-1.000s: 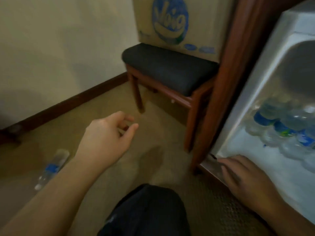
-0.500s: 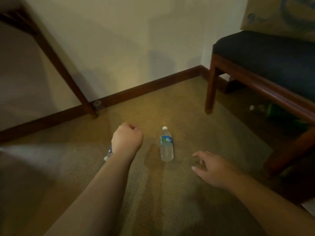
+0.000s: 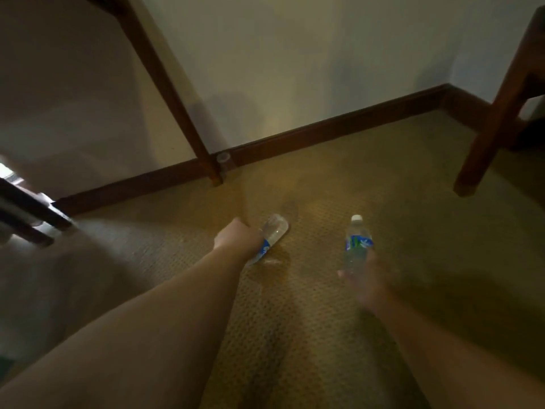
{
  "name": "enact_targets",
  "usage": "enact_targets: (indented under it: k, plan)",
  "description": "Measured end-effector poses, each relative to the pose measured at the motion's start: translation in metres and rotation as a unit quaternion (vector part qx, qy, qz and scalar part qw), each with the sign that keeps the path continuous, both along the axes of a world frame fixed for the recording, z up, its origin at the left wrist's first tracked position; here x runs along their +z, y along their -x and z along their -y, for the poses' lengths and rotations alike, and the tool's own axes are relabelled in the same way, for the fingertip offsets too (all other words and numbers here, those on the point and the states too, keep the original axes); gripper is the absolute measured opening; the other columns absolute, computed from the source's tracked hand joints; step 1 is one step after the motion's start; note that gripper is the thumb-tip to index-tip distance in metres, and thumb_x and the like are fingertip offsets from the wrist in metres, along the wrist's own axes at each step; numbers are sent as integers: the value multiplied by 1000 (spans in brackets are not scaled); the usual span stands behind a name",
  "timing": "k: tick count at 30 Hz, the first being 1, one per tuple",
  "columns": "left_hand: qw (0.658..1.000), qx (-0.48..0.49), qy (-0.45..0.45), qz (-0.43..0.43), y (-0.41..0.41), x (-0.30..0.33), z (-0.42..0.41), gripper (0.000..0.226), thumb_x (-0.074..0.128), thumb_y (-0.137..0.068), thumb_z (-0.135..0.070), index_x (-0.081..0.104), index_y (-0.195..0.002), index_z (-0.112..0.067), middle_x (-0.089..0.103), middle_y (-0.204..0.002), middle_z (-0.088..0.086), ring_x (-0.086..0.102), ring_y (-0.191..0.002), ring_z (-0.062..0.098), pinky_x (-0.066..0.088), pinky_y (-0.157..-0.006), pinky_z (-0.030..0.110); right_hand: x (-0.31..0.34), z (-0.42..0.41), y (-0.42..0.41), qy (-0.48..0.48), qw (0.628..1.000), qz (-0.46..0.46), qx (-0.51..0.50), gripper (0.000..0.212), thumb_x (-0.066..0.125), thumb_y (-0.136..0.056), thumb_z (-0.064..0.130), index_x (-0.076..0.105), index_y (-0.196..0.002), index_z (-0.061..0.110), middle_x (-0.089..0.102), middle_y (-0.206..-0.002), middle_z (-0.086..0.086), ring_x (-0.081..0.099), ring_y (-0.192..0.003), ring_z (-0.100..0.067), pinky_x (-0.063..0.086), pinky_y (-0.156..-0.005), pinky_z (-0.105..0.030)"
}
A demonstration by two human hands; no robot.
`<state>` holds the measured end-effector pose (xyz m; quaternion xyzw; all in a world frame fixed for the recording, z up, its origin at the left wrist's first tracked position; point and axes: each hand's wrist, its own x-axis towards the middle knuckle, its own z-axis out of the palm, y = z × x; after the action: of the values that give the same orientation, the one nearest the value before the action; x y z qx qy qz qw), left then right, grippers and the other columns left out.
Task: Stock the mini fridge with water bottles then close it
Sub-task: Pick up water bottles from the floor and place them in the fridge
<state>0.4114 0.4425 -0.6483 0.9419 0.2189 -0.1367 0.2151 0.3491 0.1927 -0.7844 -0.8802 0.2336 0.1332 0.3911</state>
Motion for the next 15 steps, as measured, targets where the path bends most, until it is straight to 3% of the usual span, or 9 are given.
enact_targets:
  k: [4, 8, 10, 12, 15]
  plan:
    - [987, -85, -77, -109, 11, -46, -16, 66, 69, -95, -37, 42, -152, -17, 63, -132, 8, 63, -119, 25, 54, -104, 42, -14, -2, -4, 59, 998, 8, -17, 90, 78, -83, 44, 22, -151, 23, 54, -136, -16, 59, -116, -36, 53, -91, -51]
    - [986, -70, -102, -113, 12, -77, -25, 67, 63, -99, -25, 34, -156, -9, 57, -141, 15, 59, -128, 31, 54, -106, 44, -7, 18, 8, 25, 999, 19, -13, 85, 80, -84, 26, 26, -149, 29, 53, -135, -12, 60, -114, -32, 56, -89, -52]
    - [981, -97, -144, -88, 13, -83, -24, 57, 57, -104, -23, 38, -155, -6, 54, -145, 17, 55, -132, 31, 49, -111, 43, 1, 36, 33, 60, 998, 21, 11, 81, 81, -83, 31, 33, -147, 31, 55, -134, -8, 60, -114, -28, 56, -90, -49]
    - [979, -112, -159, -62, 11, -92, -24, 50, 56, -106, -25, 45, -150, -5, 57, -141, 16, 55, -130, 29, 48, -111, 42, 7, 56, 69, 82, 996, 5, 25, 83, 83, -80, 38, 31, -145, 35, 56, -131, -6, 61, -113, -27, 56, -90, -46]
    - [991, -82, -102, 2, 16, -109, -8, 37, 63, -102, -26, 56, -132, -5, 68, -120, 13, 65, -105, 24, 57, -94, 38, 12, 86, 124, 100, 994, -50, 17, 87, 83, -78, 41, 24, -143, 38, 57, -123, -8, 64, -105, -28, 57, -86, -45]
